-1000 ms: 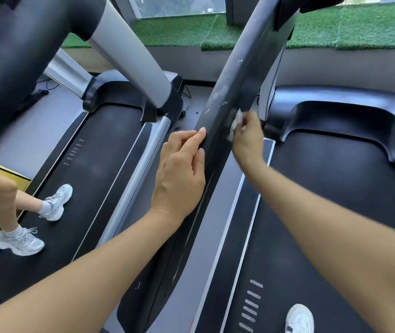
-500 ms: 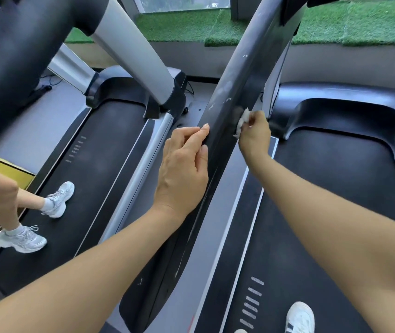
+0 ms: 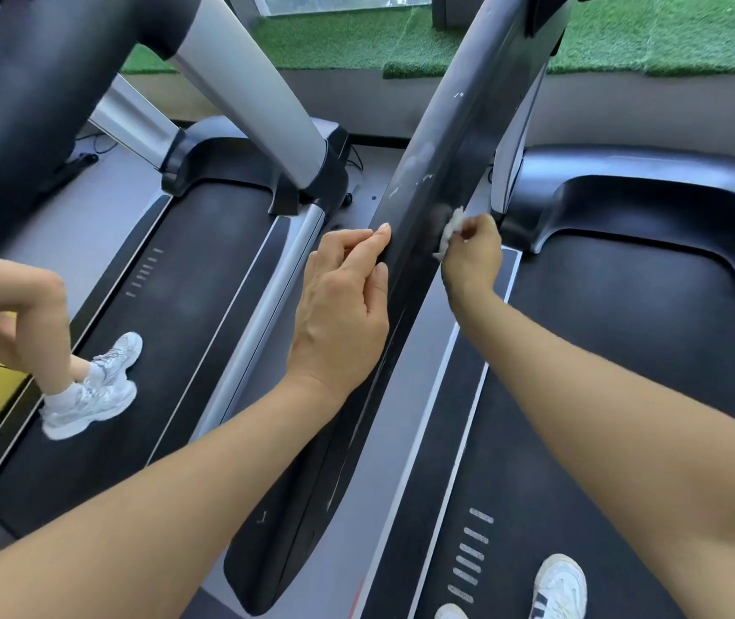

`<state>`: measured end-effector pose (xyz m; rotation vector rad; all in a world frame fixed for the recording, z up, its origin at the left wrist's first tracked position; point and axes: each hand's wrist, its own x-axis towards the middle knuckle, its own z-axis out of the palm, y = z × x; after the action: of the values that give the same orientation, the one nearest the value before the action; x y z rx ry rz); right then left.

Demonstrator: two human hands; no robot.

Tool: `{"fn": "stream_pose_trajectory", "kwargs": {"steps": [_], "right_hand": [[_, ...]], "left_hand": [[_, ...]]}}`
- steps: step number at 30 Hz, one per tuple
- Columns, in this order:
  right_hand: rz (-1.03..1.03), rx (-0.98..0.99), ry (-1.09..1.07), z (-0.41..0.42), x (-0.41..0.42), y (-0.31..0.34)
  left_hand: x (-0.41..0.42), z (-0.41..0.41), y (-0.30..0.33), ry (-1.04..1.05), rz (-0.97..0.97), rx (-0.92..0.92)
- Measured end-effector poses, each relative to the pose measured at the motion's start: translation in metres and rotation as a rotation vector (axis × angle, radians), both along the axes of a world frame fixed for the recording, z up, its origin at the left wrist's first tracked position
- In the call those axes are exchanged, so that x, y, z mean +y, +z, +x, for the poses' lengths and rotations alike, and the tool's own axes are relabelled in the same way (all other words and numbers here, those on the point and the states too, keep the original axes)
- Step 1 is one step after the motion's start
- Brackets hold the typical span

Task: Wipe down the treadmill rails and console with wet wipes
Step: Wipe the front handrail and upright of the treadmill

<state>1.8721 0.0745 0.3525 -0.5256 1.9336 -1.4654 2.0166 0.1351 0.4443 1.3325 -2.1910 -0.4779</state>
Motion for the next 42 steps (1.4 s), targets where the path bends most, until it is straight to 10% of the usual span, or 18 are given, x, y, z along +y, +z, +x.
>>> {"fn": "stream_pose_trajectory", "kwargs": {"steps": [42], "right_hand": [[0.015,-0.225,0.253,0.134,0.176,-0.018]], "left_hand": [[0.068,0.069,-0.014,0.055,-0.056,-0.143]]}}
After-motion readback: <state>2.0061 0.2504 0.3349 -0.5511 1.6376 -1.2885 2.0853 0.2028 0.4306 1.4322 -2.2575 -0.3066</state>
